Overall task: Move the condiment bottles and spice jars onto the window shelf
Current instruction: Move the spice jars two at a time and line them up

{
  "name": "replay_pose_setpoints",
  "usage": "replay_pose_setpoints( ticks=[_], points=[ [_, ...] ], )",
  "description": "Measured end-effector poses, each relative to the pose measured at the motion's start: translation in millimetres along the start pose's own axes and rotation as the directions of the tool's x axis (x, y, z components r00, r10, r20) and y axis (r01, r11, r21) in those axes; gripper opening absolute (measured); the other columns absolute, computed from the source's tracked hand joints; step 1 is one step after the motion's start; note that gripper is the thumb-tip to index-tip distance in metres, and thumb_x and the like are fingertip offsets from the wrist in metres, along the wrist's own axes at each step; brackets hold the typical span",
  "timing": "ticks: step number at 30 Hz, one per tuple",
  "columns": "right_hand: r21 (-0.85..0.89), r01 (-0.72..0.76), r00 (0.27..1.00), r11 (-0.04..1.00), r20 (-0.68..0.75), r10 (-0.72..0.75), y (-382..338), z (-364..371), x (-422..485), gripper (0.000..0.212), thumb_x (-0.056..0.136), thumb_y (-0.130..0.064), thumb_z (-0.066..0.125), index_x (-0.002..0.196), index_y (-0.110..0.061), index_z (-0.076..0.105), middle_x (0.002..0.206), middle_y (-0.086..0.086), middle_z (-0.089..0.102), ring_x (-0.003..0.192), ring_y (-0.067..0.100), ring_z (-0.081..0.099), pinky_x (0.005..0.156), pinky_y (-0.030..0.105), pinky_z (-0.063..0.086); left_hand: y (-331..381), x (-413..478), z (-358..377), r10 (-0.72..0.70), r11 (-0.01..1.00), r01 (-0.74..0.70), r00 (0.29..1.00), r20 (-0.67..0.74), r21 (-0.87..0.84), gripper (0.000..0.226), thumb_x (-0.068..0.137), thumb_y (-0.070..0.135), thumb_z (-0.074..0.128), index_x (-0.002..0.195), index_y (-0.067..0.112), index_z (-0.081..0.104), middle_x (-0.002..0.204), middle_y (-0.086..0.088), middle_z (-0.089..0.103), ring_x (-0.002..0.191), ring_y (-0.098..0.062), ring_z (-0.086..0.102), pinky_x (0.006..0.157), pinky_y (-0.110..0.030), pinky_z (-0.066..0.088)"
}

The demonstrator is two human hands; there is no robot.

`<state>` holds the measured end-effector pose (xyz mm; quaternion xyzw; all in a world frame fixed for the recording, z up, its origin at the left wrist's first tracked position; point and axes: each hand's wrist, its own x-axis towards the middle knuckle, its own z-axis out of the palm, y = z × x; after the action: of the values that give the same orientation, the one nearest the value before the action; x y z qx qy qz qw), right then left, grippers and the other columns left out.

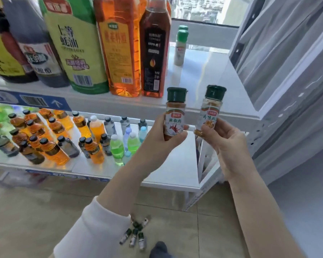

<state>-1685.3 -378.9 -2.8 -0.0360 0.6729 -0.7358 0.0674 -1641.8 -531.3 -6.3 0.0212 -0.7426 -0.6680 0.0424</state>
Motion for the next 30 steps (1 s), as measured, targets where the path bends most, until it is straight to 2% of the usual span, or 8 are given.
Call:
replay_pose_setpoints(
  ticks=[4, 7, 12, 16, 19, 23, 27, 30],
  points=[
    [-0.004, 0.033, 0.998, 0.999, 0.045, -0.033, -13, -2, 48, 0.043, 0.065, -0.024, 0.071, 0.107, -0.018, 0.064, 0.100, -0.002, 0.072, 0.094, 0.015, 0.069, 0.082, 0.024, 0.054, 6, 39, 1, -0.002, 1.000, 0.001, 1.000, -0.024, -0.019, 0.034, 0.088, 0.017, 0.059, 0.117, 0.029, 0.045, 0.105, 0.013, 0.065, 0.091, 0.007, 0.059, 0.083, -0.013, 0.048],
    [-0.020, 0.066, 0.995, 0.998, 0.081, -0.064, -22, -1, 81, 0.032, 0.070, -0.013, 0.071, 0.101, -0.019, 0.064, 0.094, -0.003, 0.073, 0.087, 0.015, 0.070, 0.075, 0.019, 0.054, 7, 60, 0, 0.001, 0.999, -0.002, 0.999, -0.034, -0.052, 0.035, 0.088, 0.014, 0.059, 0.120, 0.023, 0.046, 0.101, 0.015, 0.066, 0.091, 0.007, 0.060, 0.079, -0.010, 0.047],
    [-0.140, 0.119, 0.989, 0.983, 0.100, -0.106, -33, 7, 139, 0.038, 0.077, -0.003, 0.070, 0.114, -0.005, 0.059, 0.100, 0.010, 0.070, 0.084, 0.022, 0.070, 0.078, 0.026, 0.056, 6, 86, 2, -0.005, 0.997, 0.000, 0.998, -0.057, -0.082, 0.036, 0.087, 0.012, 0.059, 0.119, 0.021, 0.046, 0.096, 0.013, 0.067, 0.090, 0.003, 0.062, 0.081, -0.016, 0.050],
    [-0.281, 0.167, 0.982, 0.945, 0.129, -0.135, -35, 23, 189, 0.046, 0.075, -0.006, 0.074, 0.116, -0.004, 0.054, 0.108, 0.007, 0.066, 0.097, 0.021, 0.065, 0.084, 0.031, 0.055, 6, 99, 1, -0.002, 0.997, -0.002, 0.999, -0.052, -0.079, 0.034, 0.087, 0.012, 0.059, 0.114, 0.028, 0.047, 0.093, 0.018, 0.069, 0.091, -0.001, 0.063, 0.082, -0.018, 0.050],
    [-0.388, 0.191, 0.979, 0.902, 0.138, -0.148, -36, 39, 219, 0.046, 0.075, -0.012, 0.074, 0.114, -0.008, 0.051, 0.107, 0.000, 0.060, 0.095, 0.013, 0.059, 0.080, 0.024, 0.052, 7, 103, 0, 0.002, 0.997, -0.005, 0.999, -0.049, -0.072, 0.033, 0.087, 0.013, 0.059, 0.112, 0.031, 0.047, 0.095, 0.019, 0.068, 0.093, 0.000, 0.062, 0.085, -0.019, 0.049],
    [-0.433, 0.191, 0.978, 0.881, 0.160, -0.133, -34, 52, 244, 0.042, 0.079, -0.013, 0.071, 0.115, -0.008, 0.050, 0.106, -0.001, 0.057, 0.092, 0.011, 0.055, 0.070, 0.013, 0.044, 8, 106, 0, -0.009, 0.996, 0.006, 0.999, -0.042, -0.085, 0.036, 0.086, 0.015, 0.060, 0.116, 0.028, 0.046, 0.098, 0.020, 0.068, 0.094, 0.001, 0.062, 0.083, -0.017, 0.049],
    [-0.476, 0.204, 0.978, 0.855, 0.134, -0.159, -25, 57, 257, 0.044, 0.075, -0.017, 0.075, 0.113, -0.011, 0.053, 0.107, -0.002, 0.060, 0.095, 0.012, 0.056, 0.075, 0.016, 0.043, 9, 108, 0, -0.010, 0.996, 0.008, 1.000, -0.027, -0.090, 0.037, 0.085, 0.018, 0.060, 0.116, 0.029, 0.045, 0.100, 0.020, 0.066, 0.094, 0.001, 0.061, 0.082, -0.016, 0.049],
    [-0.452, 0.181, 0.982, 0.874, 0.124, -0.139, -22, 59, 261, 0.044, 0.073, -0.015, 0.077, 0.111, -0.013, 0.055, 0.105, -0.001, 0.063, 0.093, 0.011, 0.059, 0.066, 0.012, 0.041, 10, 107, -1, -0.008, 0.995, 0.007, 1.000, -0.015, -0.096, 0.039, 0.080, 0.027, 0.060, 0.116, 0.031, 0.045, 0.102, 0.021, 0.066, 0.096, 0.001, 0.061, 0.086, -0.019, 0.049]
  ],
)
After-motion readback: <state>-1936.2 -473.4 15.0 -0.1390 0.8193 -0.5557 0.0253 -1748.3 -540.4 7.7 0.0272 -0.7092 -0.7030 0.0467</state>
